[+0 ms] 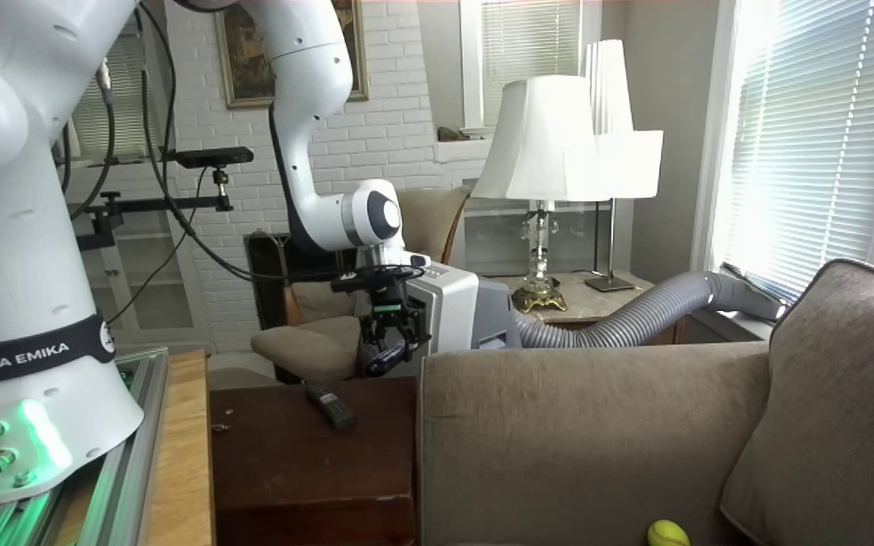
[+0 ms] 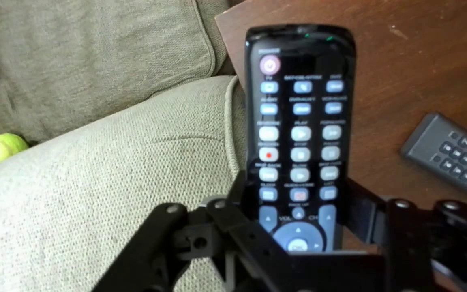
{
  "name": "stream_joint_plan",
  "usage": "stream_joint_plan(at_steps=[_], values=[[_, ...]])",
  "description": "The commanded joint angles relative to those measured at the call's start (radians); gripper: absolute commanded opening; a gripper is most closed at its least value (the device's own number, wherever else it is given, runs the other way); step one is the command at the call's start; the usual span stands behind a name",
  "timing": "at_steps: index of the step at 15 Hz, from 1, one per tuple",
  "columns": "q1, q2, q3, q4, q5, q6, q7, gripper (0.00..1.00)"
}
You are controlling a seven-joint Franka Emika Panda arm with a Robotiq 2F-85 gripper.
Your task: Put the remote on the arm rest
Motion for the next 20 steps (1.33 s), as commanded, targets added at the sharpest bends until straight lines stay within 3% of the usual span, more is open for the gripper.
stream_joint_plan(at_steps=[1, 8, 14, 18, 19, 20], values=[[-0.007, 0.001, 0.005, 0.109, 0.201, -0.117, -0.039, 0.26], [-0.034, 0.063, -0.075, 0.287, 0.417, -0.172, 0.036, 0.26], [-0.15, 0.135, -0.101, 0.383, 0.598, -0.173, 0.044, 0.26], [-0.235, 0.171, -0.076, 0.433, 0.73, -0.189, 0.033, 0.26], [-0.194, 0.15, -0.114, 0.388, 0.673, -0.153, 0.026, 0.51], [-0.209, 0.158, -0.108, 0.398, 0.694, -0.156, 0.025, 0.51]])
